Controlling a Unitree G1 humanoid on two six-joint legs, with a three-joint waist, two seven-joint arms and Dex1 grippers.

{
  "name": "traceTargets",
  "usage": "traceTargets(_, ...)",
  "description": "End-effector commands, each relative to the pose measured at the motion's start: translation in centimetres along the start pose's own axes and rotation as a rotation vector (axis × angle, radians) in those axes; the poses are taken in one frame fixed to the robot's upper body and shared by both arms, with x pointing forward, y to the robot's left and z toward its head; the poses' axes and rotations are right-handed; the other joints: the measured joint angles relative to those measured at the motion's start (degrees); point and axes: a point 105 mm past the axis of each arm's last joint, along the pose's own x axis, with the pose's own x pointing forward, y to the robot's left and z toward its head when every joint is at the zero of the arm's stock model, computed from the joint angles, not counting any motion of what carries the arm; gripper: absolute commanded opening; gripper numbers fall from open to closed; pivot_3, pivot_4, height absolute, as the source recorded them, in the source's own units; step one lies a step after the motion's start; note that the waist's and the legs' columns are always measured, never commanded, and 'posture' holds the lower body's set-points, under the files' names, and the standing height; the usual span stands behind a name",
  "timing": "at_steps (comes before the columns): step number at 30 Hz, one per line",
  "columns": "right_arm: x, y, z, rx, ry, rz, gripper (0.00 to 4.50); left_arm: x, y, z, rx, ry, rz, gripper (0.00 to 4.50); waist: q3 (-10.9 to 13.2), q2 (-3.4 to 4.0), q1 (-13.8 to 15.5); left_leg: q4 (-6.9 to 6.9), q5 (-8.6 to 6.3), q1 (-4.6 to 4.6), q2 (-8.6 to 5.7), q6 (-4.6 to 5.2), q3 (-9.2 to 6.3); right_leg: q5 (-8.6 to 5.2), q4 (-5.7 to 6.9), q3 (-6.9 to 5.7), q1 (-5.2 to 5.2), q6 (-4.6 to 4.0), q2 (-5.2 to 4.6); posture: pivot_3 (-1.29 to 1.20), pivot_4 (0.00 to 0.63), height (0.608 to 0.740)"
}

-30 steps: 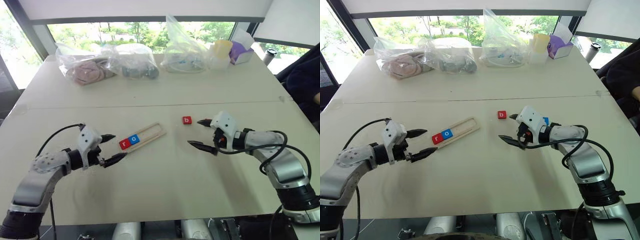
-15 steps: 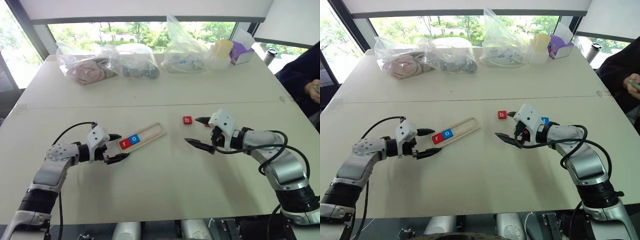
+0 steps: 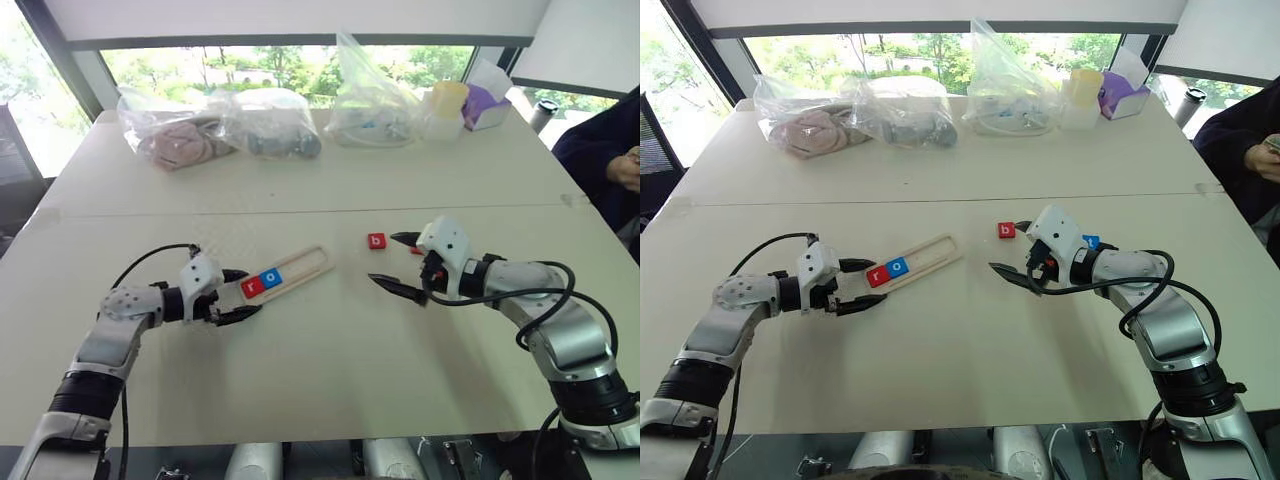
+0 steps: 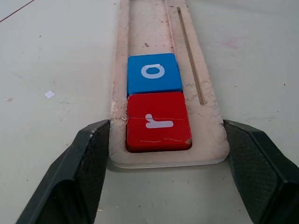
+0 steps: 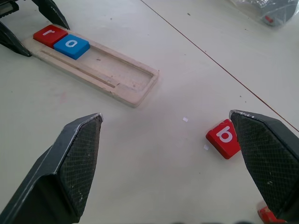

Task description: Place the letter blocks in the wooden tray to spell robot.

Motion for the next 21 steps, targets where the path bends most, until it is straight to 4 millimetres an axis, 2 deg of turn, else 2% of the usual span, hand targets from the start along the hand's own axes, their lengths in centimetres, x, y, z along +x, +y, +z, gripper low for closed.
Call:
traceTargets(1,-0.3,-0.2,1.6,-0.039,-0.047,-0.011,4.50,0.9,-1.4,-1.8,-0.005,0.076,-0.063,3.13,-0.03,0.04,-0.02,0.01,0.00,0.01,0.00,0.00,0.00,0.00,0.00,0.00,0.01,0.00,0.00,0.00,0.150,0.740)
traceTargets(5,-0.8,-0.7,1.6,-0.045,-0.040,-0.028,4.50,1.7,-2.7,-1.3,0.051,0.070,-0.139,3.13,-0.07,0.10,0.14,0.02,0.00,0.01,-0.02,0.00,0.00,0.00,0.00,0.00,0.04,0.00,-0.02,0.00,0.150,0.740)
traceTargets(8,-1.4,-1.8,1.6,-0.050,-0.029,-0.059,4.50,2.4,-4.3,-0.1,0.098,0.045,-0.239,3.13,-0.07,0.11,0.14,0.01,0.00,0.00,-0.08,0.00,0.00,0.00,-0.03,0.00,0.06,0.00,-0.08,0.00,0.150,0.740)
traceTargets(13,-2.5,-3.8,1.2,-0.061,0.003,-0.118,4.50,4.1,-6.0,1.5,0.158,0.009,-0.340,3.13,-0.07,0.11,0.12,0.01,0.00,-0.03,-0.14,0.00,0.02,0.00,-0.08,0.03,0.06,0.01,-0.14,0.00,0.150,0.740)
traceTargets(17,-4.5,-6.3,0.3,-0.013,0.045,-0.203,4.50,5.7,-6.8,2.6,0.187,-0.017,-0.392,3.13,-0.07,0.11,0.32,0.07,0.00,-0.04,-0.17,0.00,0.01,0.01,-0.06,0.02,0.08,0.03,-0.12,0.00,0.150,0.740)
traceTargets(21,-6.3,-6.6,-0.8,-0.008,0.102,-0.211,4.50,6.1,-7.1,2.6,0.187,-0.020,-0.409,3.13,-0.07,0.11,0.08,0.08,0.00,-0.04,-0.17,0.01,0.00,0.03,-0.06,0.02,0.09,0.06,-0.11,0.00,0.150,0.740)
